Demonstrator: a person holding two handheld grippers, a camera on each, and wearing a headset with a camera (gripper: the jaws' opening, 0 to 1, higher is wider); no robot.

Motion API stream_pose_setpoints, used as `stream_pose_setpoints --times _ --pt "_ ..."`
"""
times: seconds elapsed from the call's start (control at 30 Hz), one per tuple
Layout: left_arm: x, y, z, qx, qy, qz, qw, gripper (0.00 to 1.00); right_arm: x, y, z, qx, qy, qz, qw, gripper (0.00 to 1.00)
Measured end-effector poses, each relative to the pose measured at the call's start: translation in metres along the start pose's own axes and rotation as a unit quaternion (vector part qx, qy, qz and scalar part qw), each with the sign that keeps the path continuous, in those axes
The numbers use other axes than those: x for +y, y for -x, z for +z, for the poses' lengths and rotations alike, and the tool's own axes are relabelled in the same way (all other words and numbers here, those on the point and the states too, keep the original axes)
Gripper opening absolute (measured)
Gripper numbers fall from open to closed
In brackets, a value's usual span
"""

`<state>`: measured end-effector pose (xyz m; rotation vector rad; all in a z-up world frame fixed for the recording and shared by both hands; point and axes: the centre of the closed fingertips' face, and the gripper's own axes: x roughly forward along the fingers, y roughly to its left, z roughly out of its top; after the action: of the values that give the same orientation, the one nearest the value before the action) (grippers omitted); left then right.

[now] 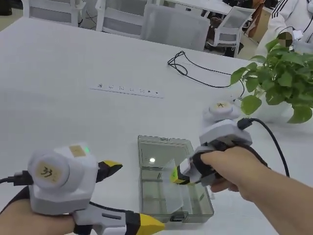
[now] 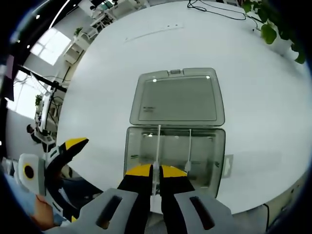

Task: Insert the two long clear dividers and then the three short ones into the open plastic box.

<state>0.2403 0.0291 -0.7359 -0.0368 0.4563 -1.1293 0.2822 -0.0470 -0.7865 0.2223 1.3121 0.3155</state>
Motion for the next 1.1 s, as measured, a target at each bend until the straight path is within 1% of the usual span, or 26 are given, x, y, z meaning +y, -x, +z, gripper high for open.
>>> stream_pose_setpoints --times 0.1,0.2,0.5,0.73,0.9,1.1 --pt "0.0006 -0.0005 -0.0004 -0.001 0.003 0.001 1.0000 0.98 -0.0004 -0.0024 -0.0005 -0.001 -0.004 0.000 1.0000 0.06" --pt "0.0003 -0.0010 -0.0001 -0.004 0.005 0.000 1.0000 0.97 0.0014 -0.0041 -0.0004 -0.003 0.004 0.000 1.0000 0.06" --pt "-0.0018 -0.0019 -0.0007 -0.006 0.010 0.000 0.9999 0.97 -0.0002 -0.0077 -0.0013 -0.002 0.009 -0.004 0.9999 0.06" --pt "-0.0027 -0.0026 -0.0029 -0.003 0.013 0.000 0.9999 0.97 -0.0002 -0.0059 -0.0010 -0.004 0.016 -0.005 0.9998 0.06" --pt "-0.0043 -0.0046 -0.0019 -0.004 0.016 0.000 0.9999 0.97 -0.0021 -0.0065 -0.0012 -0.001 0.015 -0.005 0.9999 0.06" --pt "-0.0045 -0.0054 -0.0006 -0.005 0.015 -0.001 0.9999 0.97 -0.0024 -0.0077 -0.0019 -0.002 0.022 -0.009 0.9997 0.06"
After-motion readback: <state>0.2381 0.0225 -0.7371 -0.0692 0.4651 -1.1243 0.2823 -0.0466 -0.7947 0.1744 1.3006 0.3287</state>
